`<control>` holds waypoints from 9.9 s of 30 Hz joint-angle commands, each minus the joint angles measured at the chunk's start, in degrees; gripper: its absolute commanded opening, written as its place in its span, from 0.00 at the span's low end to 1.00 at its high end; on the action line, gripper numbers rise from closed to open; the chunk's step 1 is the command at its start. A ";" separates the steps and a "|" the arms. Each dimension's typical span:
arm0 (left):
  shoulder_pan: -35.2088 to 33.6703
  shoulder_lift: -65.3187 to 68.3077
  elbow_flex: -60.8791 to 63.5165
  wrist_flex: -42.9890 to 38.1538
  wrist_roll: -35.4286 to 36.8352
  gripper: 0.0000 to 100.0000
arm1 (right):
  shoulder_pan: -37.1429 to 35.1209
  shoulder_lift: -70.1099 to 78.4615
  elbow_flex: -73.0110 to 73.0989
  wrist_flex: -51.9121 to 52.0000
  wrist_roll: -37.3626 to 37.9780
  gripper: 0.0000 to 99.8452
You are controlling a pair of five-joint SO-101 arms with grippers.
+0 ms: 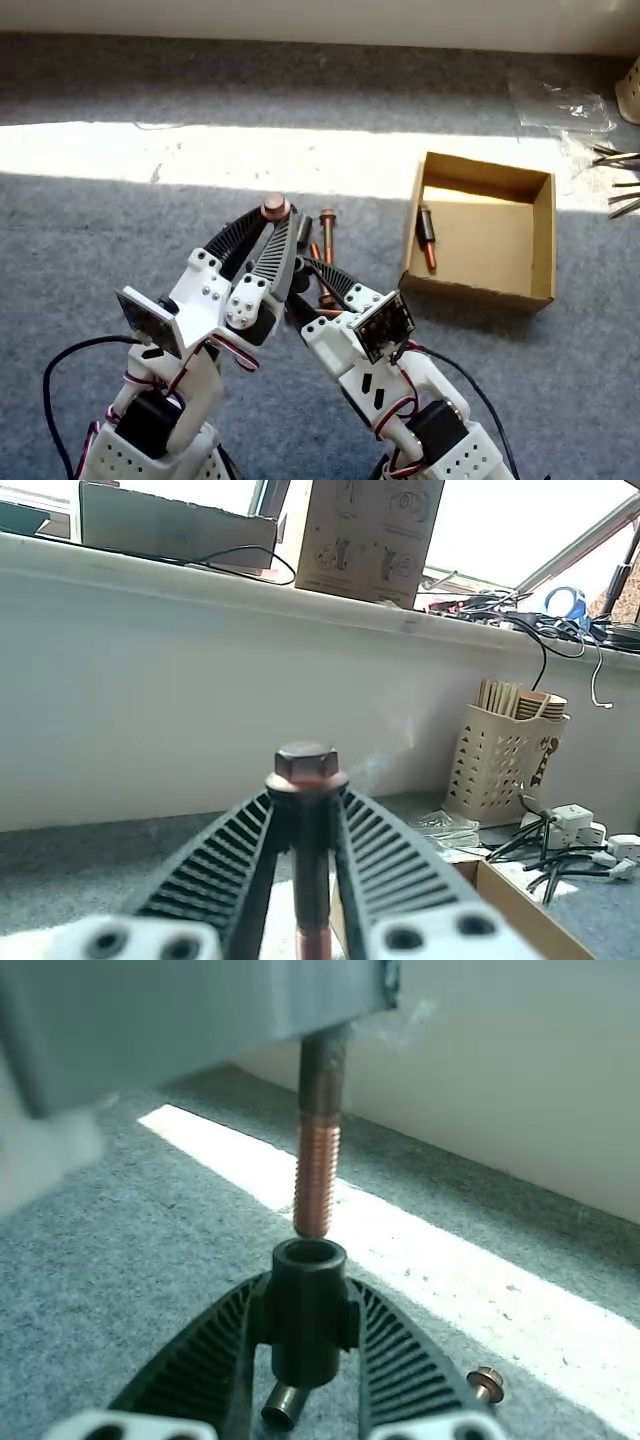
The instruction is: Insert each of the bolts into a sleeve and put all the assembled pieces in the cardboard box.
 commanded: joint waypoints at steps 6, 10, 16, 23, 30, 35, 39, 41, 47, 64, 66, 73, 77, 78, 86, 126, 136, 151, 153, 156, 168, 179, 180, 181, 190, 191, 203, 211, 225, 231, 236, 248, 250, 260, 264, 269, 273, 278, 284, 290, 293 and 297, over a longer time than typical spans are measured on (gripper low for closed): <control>1.63 -0.84 -3.30 0.00 0.62 0.01 | -0.66 -0.57 6.37 0.13 -0.18 0.00; 1.63 -0.84 -3.38 1.23 0.62 0.01 | -0.66 -0.57 6.37 0.13 -0.18 0.00; 1.71 -0.84 -3.56 2.37 3.96 0.01 | -0.66 -0.57 6.37 0.04 -0.18 0.00; 4.62 -0.84 -3.21 3.08 4.13 0.01 | -0.66 -0.57 6.37 0.04 -0.18 0.00; 6.81 -0.92 -3.56 8.18 3.96 0.01 | -0.57 -0.57 6.37 0.04 -0.18 0.00; 6.73 -0.92 -2.77 8.26 3.78 0.01 | -0.57 -0.57 6.37 0.04 -0.18 0.00; 6.73 -0.92 -1.98 10.73 3.78 0.01 | -0.57 -0.57 6.37 0.04 -0.18 0.00; 6.73 -0.92 -2.42 13.80 3.78 0.01 | -0.57 -0.57 6.37 0.04 -0.18 0.00; 6.73 -0.92 -3.38 15.91 3.78 0.01 | -0.57 -0.57 6.37 0.04 -0.18 0.00; 1.36 -0.92 -3.38 15.82 3.96 0.16 | -0.57 -0.57 6.37 0.04 -0.18 0.00; 1.54 -0.92 -3.38 15.74 3.96 0.16 | -0.57 -0.57 6.37 0.04 -0.18 0.00; 1.19 -0.92 -3.38 15.74 3.78 0.16 | -0.57 -0.57 6.37 0.04 -0.18 0.00; 1.10 -0.92 -3.47 15.74 3.69 0.16 | -0.57 -0.57 6.37 0.04 -0.18 0.00; 1.10 -0.92 -3.47 15.74 3.69 0.16 | -0.57 -0.57 6.37 0.04 -0.18 0.00; 1.01 -0.92 -3.38 16.00 0.00 0.20 | -0.57 -0.57 6.37 0.04 -0.18 0.00; -18.15 -0.92 -6.90 13.10 -8.00 0.00 | -0.57 -0.57 6.37 2.68 -0.18 0.00; -20.88 -0.92 3.47 12.92 -8.35 0.00 | 4.70 -0.57 6.37 2.68 -0.18 0.00; -22.64 -0.92 8.92 13.89 -8.35 0.00 | 20.09 -0.13 -9.80 21.05 4.84 0.00; -22.64 -0.92 9.01 13.98 -8.35 0.00 | 21.67 -0.13 -12.35 22.99 7.82 0.00; -22.37 -0.92 9.27 13.98 -8.35 0.00 | 24.66 -0.04 -15.87 24.75 9.49 0.00; -22.29 -1.01 5.67 21.89 -8.35 0.00 | 32.13 2.59 -23.96 25.63 9.49 0.00; -22.73 -1.01 5.93 22.15 -8.44 0.00 | 39.52 34.77 -45.93 28.53 9.23 0.00; -22.73 -1.01 5.93 22.15 -8.44 0.00 | 40.48 37.93 -47.43 28.53 9.23 0.00; -22.73 -1.01 5.93 22.15 -8.44 0.00 | 41.01 41.19 -48.84 28.53 9.32 0.00; -22.73 -1.01 6.02 22.15 -8.44 0.00 | 41.63 68.70 -60.88 28.53 9.58 0.00; -22.73 -1.01 6.11 22.15 -8.44 0.00 | 41.63 71.43 -62.37 28.53 9.58 0.00; -22.81 -0.92 6.20 22.15 -8.44 0.00 | 45.05 98.68 -79.34 28.53 9.58 0.01; -22.81 -0.92 6.20 22.15 -8.44 0.00 | 46.46 111.96 -87.25 28.53 9.58 0.01; -22.81 -0.92 6.90 21.98 -8.53 0.00 | 45.93 121.98 -91.21 28.79 9.58 0.12; -22.81 -0.92 6.90 21.98 -8.53 0.00 | 46.02 121.63 -91.30 28.88 9.58 0.13; -22.81 -0.92 6.90 21.98 -8.53 0.00 | 45.93 117.32 -91.30 28.88 9.58 0.13; -24.13 -0.92 6.46 21.98 -8.53 0.00 | 39.43 85.76 -85.76 36.35 9.49 0.13; -26.51 -0.92 6.29 21.98 -8.44 0.00 | 36.35 80.48 -83.74 37.76 9.49 0.13; -28.88 -0.92 6.29 22.15 -8.18 0.00 | 20.26 56.57 -66.51 37.85 9.49 0.13; -28.88 -1.01 6.29 22.15 -8.18 0.00 | 15.69 50.33 -59.91 37.67 9.49 0.13; -29.14 -1.01 6.02 22.15 -8.35 0.00 | 14.64 49.19 -51.21 32.57 9.49 0.13; -32.48 -1.01 4.18 23.82 -8.09 0.00 | 14.55 50.68 -44.62 28.09 12.40 0.13; -33.19 -1.01 1.36 29.01 -8.09 0.00 | 13.32 53.67 -41.89 24.13 17.05 0.13; -33.45 -1.01 1.01 29.45 -8.18 0.00 | 6.02 61.23 -43.30 24.04 11.60 0.13; -34.86 -1.01 0.92 29.54 -8.18 0.00 | 2.68 74.24 -52.44 24.31 9.23 0.13; -36.97 -1.01 0.92 29.54 -8.09 0.00 | 2.68 81.27 -58.33 24.40 5.80 0.13; -38.99 -1.01 0.92 29.45 -8.09 0.00 | 2.51 90.15 -66.24 26.24 3.08 0.13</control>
